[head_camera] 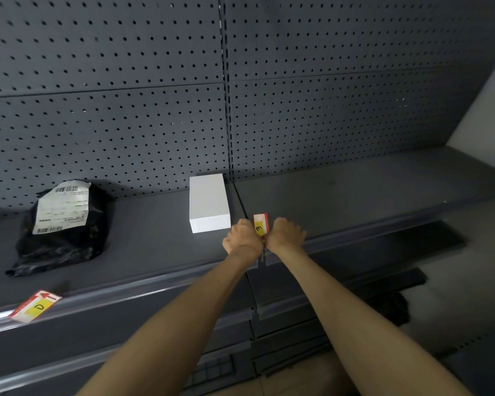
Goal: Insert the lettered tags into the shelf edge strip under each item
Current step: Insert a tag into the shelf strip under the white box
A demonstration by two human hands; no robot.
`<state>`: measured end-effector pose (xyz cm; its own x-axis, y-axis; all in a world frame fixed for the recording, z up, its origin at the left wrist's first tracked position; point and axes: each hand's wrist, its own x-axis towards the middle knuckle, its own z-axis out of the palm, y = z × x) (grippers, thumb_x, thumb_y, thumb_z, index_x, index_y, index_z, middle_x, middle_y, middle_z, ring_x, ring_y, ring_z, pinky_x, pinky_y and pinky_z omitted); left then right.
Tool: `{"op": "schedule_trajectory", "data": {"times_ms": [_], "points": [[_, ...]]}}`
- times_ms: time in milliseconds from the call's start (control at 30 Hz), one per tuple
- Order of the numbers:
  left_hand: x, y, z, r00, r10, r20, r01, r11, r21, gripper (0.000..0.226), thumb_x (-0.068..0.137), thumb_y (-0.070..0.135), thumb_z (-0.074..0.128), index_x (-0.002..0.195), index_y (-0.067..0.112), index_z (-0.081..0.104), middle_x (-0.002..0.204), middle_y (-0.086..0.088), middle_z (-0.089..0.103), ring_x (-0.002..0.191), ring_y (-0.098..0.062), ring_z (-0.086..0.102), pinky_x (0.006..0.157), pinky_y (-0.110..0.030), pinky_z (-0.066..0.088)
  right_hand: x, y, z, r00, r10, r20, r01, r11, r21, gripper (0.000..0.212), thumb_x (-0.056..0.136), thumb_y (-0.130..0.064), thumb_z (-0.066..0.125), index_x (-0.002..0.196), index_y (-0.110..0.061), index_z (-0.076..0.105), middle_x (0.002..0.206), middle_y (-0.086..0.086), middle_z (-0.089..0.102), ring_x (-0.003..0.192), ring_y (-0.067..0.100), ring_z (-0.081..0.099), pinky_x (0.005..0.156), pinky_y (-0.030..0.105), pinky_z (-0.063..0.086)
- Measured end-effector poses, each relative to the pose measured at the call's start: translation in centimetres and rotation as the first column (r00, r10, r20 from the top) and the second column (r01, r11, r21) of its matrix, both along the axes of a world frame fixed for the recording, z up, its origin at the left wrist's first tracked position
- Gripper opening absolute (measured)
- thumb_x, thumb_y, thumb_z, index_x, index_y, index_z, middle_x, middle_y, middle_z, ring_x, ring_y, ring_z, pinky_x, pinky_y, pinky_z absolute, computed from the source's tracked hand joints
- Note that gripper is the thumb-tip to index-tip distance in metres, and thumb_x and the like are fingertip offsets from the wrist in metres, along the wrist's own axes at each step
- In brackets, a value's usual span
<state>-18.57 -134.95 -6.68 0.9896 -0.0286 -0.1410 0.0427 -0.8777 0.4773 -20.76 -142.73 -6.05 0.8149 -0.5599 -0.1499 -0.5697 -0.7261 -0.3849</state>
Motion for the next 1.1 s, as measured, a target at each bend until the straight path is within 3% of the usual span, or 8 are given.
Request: {"op": "schedule_trajectory", "data": {"times_ms": [300,400,500,633,733,900,967,1100], "points": [[-0.4,0.8,-0.1,0.996,0.068,-0.054,-0.077,0.982,-0.174,0.028,0.088,0.019,0.055,0.111,0.005,0.06,0.113,-0.016,0.066,0.105,-0.034,0.063,0.085,-0.039,0.051,0.1,0.8,0.0,0.993,-0.055,0.102,0.046,0.995,0.084,0.012,0.083,-0.018,0.067,0.09,-0.014,0.059,0.104,0.011,0.069,0.104,0.032,0.061,0.092,0.041,0.035],[-0.5,1.6,0.2,0.999,0.013,-0.036,-0.021,0.976,-0.217,0.025,0.087,0.02,0.055,0.104,0.008,0.067,0.105,-0.014,0.07,0.099,-0.032,0.065,0.088,-0.041,0.053,0.0,1.1,0.3,0.994,-0.047,0.101,0.04,0.996,0.074,0.015,0.083,-0.016,0.068,0.091,-0.014,0.057,0.103,0.011,0.069,0.103,0.031,0.062,0.093,0.04,0.035],[-1.3,3.1,1.2,0.991,-0.084,0.104,0.108,0.964,-0.242,0.019,0.087,0.019,0.052,0.09,0.012,0.07,0.094,-0.011,0.071,0.088,-0.032,0.066,0.074,-0.037,0.054,-0.4,0.6,0.9,0.984,0.021,0.176,-0.025,1.0,0.017,0.005,0.087,-0.015,0.063,0.09,-0.011,0.061,0.098,0.01,0.07,0.099,0.03,0.063,0.093,0.041,0.037],[-2.8,7.8,1.5,0.908,-0.233,0.349,0.275,0.958,-0.077,0.014,0.088,0.018,0.052,0.086,0.012,0.065,0.09,-0.008,0.068,0.079,-0.027,0.063,0.066,-0.034,0.052,-1.8,-0.3,1.7,0.91,0.248,0.334,-0.239,0.969,-0.068,0.013,0.088,-0.013,0.061,0.078,-0.011,0.069,0.079,0.009,0.069,0.076,0.027,0.064,0.072,0.037,0.048],[-3.8,12.2,0.4,0.867,-0.289,0.407,0.297,0.954,0.046,0.01,0.088,0.019,0.054,0.085,0.012,0.061,0.091,-0.008,0.065,0.083,-0.026,0.059,0.071,-0.035,0.05,-2.9,0.2,1.9,0.817,0.427,0.387,-0.431,0.899,-0.082,0.012,0.089,-0.012,0.061,0.081,-0.007,0.069,0.076,0.006,0.058,0.068,0.022,0.056,0.051,0.028,0.038],[-5.8,16.6,-1.2,0.8,-0.352,0.485,0.31,0.936,0.169,0.006,0.086,0.016,0.059,0.085,0.011,0.061,0.093,-0.008,0.061,0.088,-0.027,0.055,0.075,-0.038,0.047,-4.1,2.9,1.8,0.676,0.663,0.322,-0.659,0.739,-0.14,0.019,0.094,-0.013,0.055,0.108,-0.014,0.068,0.087,0.005,0.058,0.085,0.022,0.055,0.067,0.035,0.046],[-6.6,17.0,-1.8,0.782,-0.376,0.497,0.308,0.927,0.215,0.008,0.088,0.017,0.057,0.09,0.011,0.063,0.095,-0.007,0.06,0.086,-0.026,0.056,0.074,-0.037,0.047,-4.5,4.0,1.8,0.642,0.693,0.328,-0.7,0.704,-0.117,0.029,0.094,-0.013,0.056,0.122,-0.018,0.062,0.104,0.005,0.062,0.099,0.02,0.058,0.072,0.028,0.046],[-7.7,17.0,-2.7,0.802,-0.396,0.448,0.3,0.915,0.272,0.026,0.09,0.024,0.052,0.113,0.016,0.062,0.112,-0.004,0.058,0.102,-0.023,0.053,0.088,-0.036,0.044,-4.7,4.7,2.2,0.617,0.7,0.358,-0.72,0.687,-0.102,0.021,0.09,-0.012,0.063,0.109,-0.02,0.062,0.109,0.002,0.065,0.1,0.017,0.061,0.073,0.026,0.052]]}}
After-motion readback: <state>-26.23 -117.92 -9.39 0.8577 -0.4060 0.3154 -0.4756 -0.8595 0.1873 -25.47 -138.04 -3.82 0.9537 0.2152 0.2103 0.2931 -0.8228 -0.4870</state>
